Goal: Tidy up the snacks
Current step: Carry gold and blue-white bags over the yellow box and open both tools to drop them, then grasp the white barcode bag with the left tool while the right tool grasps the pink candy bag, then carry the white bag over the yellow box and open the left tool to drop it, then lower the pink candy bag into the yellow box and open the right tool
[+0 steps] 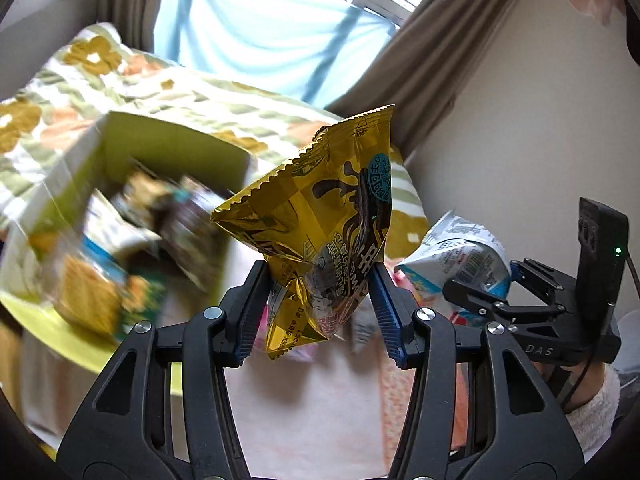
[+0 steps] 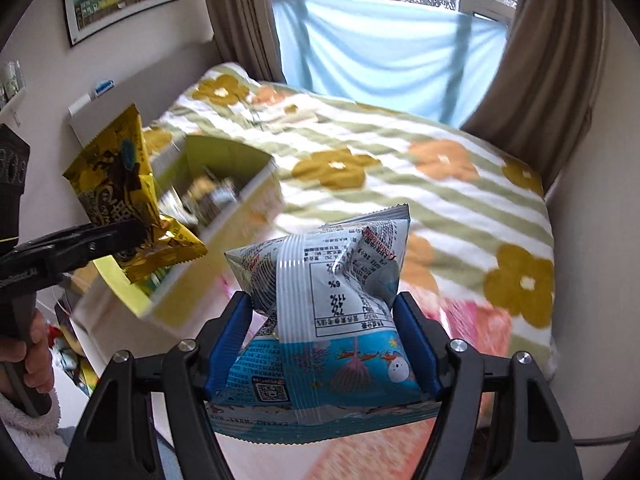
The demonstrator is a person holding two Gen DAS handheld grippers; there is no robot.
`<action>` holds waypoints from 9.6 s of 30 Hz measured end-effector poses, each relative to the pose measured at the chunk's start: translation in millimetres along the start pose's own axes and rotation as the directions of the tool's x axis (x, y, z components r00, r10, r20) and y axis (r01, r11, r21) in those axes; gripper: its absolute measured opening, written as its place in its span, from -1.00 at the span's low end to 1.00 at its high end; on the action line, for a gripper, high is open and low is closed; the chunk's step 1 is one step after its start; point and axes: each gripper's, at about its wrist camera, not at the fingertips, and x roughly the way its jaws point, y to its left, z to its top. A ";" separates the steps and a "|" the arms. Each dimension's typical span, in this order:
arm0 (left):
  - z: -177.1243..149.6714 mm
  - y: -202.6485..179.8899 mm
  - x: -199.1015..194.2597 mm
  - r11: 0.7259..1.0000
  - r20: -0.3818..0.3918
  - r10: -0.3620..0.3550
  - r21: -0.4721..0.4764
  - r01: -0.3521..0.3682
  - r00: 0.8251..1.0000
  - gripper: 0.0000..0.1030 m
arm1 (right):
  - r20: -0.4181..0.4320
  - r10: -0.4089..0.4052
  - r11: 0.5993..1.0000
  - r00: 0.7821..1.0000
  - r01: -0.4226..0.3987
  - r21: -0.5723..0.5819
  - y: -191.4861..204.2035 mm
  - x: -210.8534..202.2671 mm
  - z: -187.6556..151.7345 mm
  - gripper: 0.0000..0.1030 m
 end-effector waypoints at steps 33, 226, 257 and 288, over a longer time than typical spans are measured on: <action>91.8 219.2 47.2 0.979 -0.211 0.194 0.101 -0.176 0.958 0.99 | -0.142 0.055 0.991 0.988 -0.037 0.126 171.9 131.8 62.2 0.33; 43.1 186.4 10.3 0.920 -0.279 0.274 0.356 -0.166 0.921 0.24 | -0.073 0.074 0.981 0.995 -0.059 0.183 162.8 103.4 101.3 0.27; 31.8 200.8 -26.2 0.949 -0.195 0.270 0.221 -0.226 0.943 0.99 | -0.051 0.130 0.985 0.990 -0.123 0.122 191.8 143.7 119.9 0.74; 23.5 205.8 -42.8 0.958 -0.171 0.255 0.177 -0.225 0.952 0.99 | -0.179 0.083 0.994 0.980 -0.068 0.089 201.5 193.5 103.3 0.76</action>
